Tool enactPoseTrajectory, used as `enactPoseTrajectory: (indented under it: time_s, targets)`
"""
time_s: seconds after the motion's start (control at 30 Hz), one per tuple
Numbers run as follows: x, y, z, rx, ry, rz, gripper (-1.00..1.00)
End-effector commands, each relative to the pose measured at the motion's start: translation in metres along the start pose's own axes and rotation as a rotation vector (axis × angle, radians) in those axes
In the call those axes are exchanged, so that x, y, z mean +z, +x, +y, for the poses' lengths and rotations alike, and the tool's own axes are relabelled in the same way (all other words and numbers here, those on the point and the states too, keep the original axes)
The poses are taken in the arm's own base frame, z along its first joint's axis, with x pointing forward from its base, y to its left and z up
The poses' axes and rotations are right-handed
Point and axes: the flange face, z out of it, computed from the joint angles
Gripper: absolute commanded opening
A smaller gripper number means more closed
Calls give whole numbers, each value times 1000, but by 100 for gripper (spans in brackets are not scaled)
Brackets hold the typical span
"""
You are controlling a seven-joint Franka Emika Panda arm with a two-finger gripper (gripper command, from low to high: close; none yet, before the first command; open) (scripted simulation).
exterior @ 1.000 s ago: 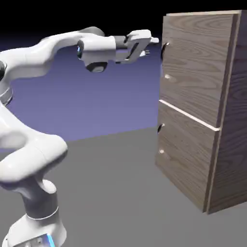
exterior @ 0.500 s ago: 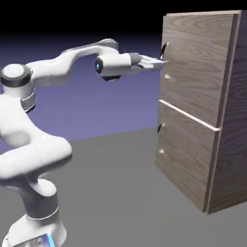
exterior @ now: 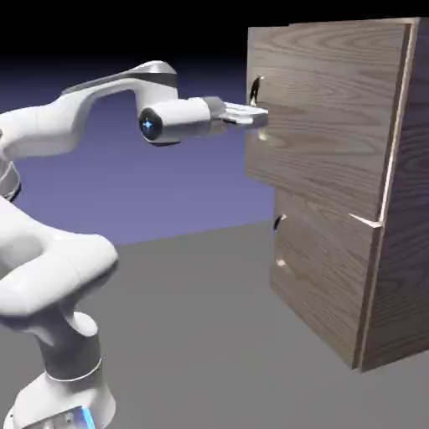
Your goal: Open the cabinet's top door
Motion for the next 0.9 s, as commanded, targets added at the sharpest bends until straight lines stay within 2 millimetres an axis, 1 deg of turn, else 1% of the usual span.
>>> enactPoseTrajectory:
  time_s: [0.0, 0.17, 0.37, 0.67, 0.87]
  targets:
    - [-10, -3, -3, 3, -24, 21, -100]
    - [-54, -20, -21, 3, -121, 118, -100]
    - [-97, -43, -43, 3, -222, 219, -100]
    - [-146, -80, -81, 2, -361, 358, -100]
    - [-175, -110, -112, 2, -461, 457, -100]
